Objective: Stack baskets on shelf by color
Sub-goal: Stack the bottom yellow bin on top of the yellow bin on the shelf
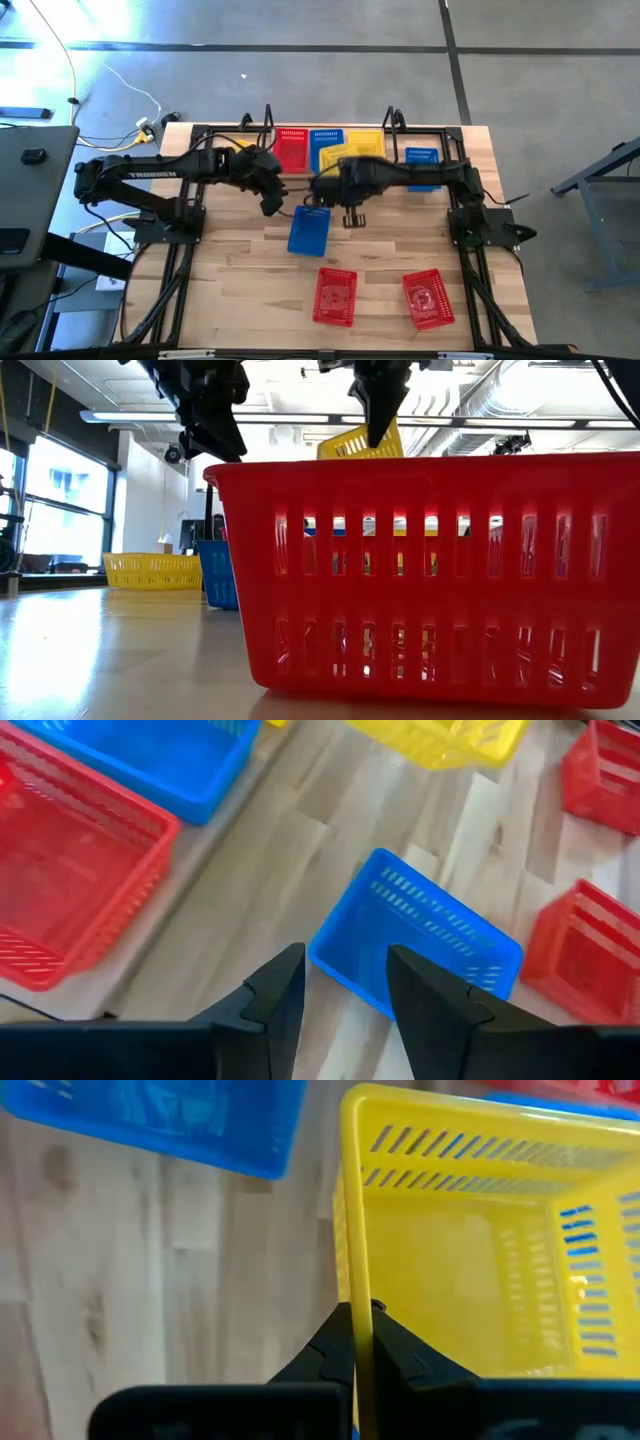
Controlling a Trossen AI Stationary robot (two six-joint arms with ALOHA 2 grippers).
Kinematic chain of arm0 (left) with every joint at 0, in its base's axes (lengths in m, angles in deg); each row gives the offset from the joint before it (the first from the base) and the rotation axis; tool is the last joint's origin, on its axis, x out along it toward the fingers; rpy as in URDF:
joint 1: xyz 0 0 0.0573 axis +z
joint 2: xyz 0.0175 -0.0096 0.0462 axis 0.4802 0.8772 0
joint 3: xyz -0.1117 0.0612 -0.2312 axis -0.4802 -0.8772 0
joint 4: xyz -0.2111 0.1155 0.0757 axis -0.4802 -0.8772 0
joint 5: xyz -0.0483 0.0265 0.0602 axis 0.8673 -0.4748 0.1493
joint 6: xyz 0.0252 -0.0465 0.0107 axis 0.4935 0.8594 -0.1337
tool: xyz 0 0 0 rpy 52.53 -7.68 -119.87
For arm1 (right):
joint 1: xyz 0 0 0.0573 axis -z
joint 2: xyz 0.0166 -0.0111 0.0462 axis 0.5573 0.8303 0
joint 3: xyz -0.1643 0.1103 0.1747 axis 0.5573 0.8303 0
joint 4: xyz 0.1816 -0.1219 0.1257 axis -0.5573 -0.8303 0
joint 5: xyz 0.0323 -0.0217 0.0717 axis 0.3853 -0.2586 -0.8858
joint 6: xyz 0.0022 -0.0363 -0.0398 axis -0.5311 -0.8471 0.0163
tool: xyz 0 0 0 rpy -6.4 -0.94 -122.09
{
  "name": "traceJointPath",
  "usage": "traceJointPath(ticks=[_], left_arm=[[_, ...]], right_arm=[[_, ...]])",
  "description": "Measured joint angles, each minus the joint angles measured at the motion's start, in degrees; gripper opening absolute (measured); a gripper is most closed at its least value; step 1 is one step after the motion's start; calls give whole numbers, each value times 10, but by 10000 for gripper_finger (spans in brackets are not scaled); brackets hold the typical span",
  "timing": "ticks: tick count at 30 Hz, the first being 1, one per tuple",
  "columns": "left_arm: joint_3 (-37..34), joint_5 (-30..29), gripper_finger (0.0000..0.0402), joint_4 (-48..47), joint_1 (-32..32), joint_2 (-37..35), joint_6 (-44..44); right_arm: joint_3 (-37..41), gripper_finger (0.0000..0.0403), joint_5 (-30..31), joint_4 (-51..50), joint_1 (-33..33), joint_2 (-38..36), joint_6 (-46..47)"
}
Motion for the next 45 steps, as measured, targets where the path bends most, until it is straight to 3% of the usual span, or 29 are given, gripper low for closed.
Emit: traceJointPath(ticks=[14,22,38,45], left_arm=[[0,7,131,-1,60,0,-9],[0,6,131,-1,82,0,-9],[0,5,131,1,116,0,-9],[0,2,131,5,116,0,-9]], right_arm=[[0,0,-23,-21,104,-14,-44],[0,0,-23,-22,142,-67,-43],[0,0,-39,5,166,-90,-55],[0,0,-38,117,170,-90,-61]])
